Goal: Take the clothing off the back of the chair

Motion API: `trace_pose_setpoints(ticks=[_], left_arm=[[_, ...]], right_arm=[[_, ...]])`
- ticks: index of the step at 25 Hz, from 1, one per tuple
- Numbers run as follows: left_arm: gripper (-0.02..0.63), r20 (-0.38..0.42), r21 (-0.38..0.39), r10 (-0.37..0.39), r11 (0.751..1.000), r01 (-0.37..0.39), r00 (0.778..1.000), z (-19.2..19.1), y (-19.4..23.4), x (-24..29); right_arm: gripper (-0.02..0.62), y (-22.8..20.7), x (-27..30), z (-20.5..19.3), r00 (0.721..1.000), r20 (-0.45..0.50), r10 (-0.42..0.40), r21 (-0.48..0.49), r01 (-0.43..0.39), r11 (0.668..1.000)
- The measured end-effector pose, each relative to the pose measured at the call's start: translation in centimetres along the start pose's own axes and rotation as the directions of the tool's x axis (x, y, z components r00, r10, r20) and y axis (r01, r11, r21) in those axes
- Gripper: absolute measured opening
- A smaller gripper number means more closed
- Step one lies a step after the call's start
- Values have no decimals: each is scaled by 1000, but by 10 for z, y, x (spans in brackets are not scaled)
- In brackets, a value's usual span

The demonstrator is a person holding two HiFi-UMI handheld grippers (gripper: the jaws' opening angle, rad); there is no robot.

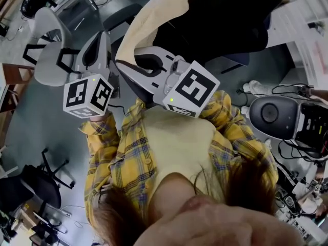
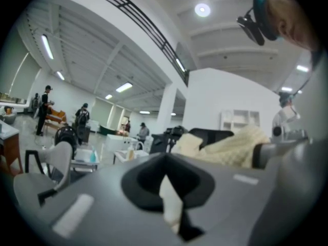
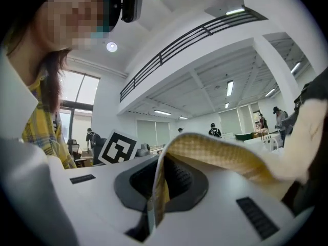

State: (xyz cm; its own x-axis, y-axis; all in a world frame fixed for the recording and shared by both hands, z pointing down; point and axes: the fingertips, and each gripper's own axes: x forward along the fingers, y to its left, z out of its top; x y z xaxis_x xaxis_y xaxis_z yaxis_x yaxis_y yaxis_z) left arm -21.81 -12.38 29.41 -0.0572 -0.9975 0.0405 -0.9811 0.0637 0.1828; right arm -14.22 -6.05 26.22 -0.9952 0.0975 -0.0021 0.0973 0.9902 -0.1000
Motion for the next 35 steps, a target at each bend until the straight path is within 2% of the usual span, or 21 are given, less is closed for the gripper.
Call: trace_pose_setpoints(ticks=[6, 9, 16, 20, 23, 25, 29, 35], left_arm=[[3, 13, -3, 27, 1000, -27, 1000, 7, 10, -3], [3, 11, -5, 36, 999, -36, 999, 8, 16, 0], [3, 18, -1, 46, 999, -46, 999, 7, 16, -5], [3, 18, -6, 66, 998, -66, 998, 5, 22, -7], [3, 19, -9, 87, 996, -87, 996, 4, 26, -8], [3, 23, -11, 103, 995, -102, 994, 5, 28, -11], [3, 33, -19, 136, 991, -135, 990, 9, 38, -23], [3, 63, -17, 164, 986, -163, 984, 16, 54, -41]], right_arm=[[14, -56, -11, 25, 988, 76, -136, 22, 135, 991], [14, -74, -14, 37, 981, 101, -167, 46, 163, 986], [14, -44, -5, 29, 994, 92, -64, 87, 56, 995], [14, -14, 6, 21, 995, 73, 61, 131, -71, 989], [14, 12, 14, 15, 984, 57, 167, 142, -174, 974], [14, 22, 18, 14, 976, 54, 210, 146, -216, 965], [14, 30, 23, 14, 971, 47, 235, 146, -240, 960], [14, 31, 39, 5, 976, 13, 217, 112, -217, 970]])
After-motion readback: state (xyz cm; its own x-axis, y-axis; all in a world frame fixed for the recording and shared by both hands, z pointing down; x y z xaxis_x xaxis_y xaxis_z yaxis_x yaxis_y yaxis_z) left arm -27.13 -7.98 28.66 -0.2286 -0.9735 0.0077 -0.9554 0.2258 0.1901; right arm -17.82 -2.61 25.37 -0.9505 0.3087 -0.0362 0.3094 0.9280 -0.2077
